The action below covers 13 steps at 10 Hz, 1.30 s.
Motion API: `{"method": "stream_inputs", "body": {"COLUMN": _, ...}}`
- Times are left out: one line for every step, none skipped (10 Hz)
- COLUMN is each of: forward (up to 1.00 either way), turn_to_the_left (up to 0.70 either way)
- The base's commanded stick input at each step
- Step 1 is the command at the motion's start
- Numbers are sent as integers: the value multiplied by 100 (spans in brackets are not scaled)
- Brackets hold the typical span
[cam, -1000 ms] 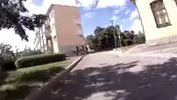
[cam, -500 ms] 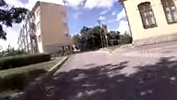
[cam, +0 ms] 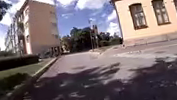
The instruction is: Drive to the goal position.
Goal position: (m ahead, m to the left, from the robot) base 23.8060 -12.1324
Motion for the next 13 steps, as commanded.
{"method": "stream_inputs", "body": {"forward": 85, "turn_to_the_left": 0}}
{"method": "stream_inputs", "body": {"forward": 85, "turn_to_the_left": 0}}
{"method": "stream_inputs", "body": {"forward": 85, "turn_to_the_left": 0}}
{"method": "stream_inputs", "body": {"forward": 85, "turn_to_the_left": 0}}
{"method": "stream_inputs", "body": {"forward": 85, "turn_to_the_left": 0}}
{"method": "stream_inputs", "body": {"forward": 85, "turn_to_the_left": 0}}
{"method": "stream_inputs", "body": {"forward": 85, "turn_to_the_left": 0}}
{"method": "stream_inputs", "body": {"forward": 85, "turn_to_the_left": 0}}
{"method": "stream_inputs", "body": {"forward": 85, "turn_to_the_left": 0}}
{"method": "stream_inputs", "body": {"forward": 85, "turn_to_the_left": 0}}
{"method": "stream_inputs", "body": {"forward": 85, "turn_to_the_left": 0}}
{"method": "stream_inputs", "body": {"forward": 85, "turn_to_the_left": 0}}
{"method": "stream_inputs", "body": {"forward": 85, "turn_to_the_left": 0}}
